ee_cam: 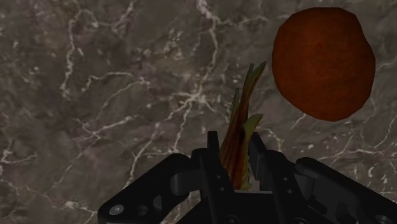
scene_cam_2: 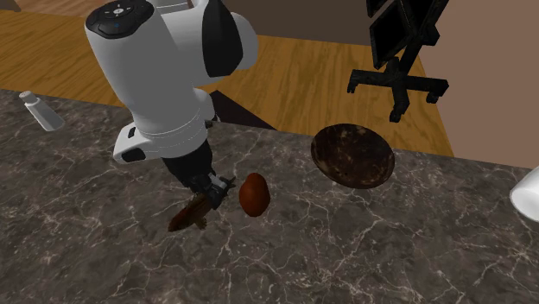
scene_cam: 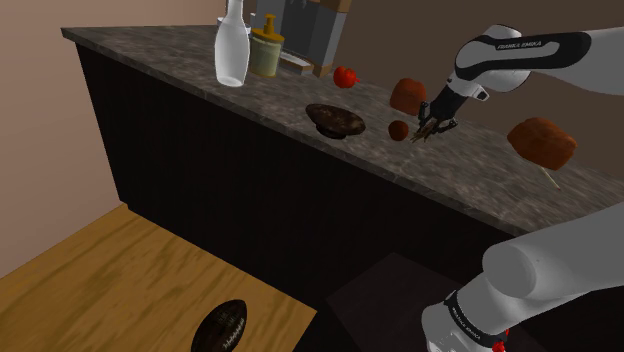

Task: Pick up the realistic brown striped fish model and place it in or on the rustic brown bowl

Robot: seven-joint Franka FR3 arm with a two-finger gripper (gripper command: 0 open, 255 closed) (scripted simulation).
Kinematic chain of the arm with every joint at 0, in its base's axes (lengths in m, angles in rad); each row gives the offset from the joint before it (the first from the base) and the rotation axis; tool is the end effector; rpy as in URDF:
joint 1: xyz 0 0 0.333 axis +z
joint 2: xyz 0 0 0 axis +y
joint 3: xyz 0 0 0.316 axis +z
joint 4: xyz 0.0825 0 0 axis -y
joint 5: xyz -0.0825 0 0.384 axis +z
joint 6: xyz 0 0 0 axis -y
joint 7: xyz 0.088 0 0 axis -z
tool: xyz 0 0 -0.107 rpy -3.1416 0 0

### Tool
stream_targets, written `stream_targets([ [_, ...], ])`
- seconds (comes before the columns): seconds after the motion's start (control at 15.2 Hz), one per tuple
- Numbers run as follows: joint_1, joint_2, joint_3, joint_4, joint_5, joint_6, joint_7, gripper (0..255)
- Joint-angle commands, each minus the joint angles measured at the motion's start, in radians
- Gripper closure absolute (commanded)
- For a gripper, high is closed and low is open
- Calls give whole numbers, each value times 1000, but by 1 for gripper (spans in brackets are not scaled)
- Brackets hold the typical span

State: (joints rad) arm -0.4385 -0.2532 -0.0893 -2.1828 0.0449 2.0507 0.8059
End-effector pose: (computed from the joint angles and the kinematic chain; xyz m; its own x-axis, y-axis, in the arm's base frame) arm 0.4230 -0.2467 0.5060 0.2160 -0.9757 0.0359 -0.9670 -0.2189 -0.1303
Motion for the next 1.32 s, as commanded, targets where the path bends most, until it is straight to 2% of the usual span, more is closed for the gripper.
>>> stream_targets([
  [0.0,0,0,0,0,0,0,0,255],
  [0.4,0,0,0,0,0,0,0,255],
  [1.25,0,-13,2,162,-4,-175,10,255],
])
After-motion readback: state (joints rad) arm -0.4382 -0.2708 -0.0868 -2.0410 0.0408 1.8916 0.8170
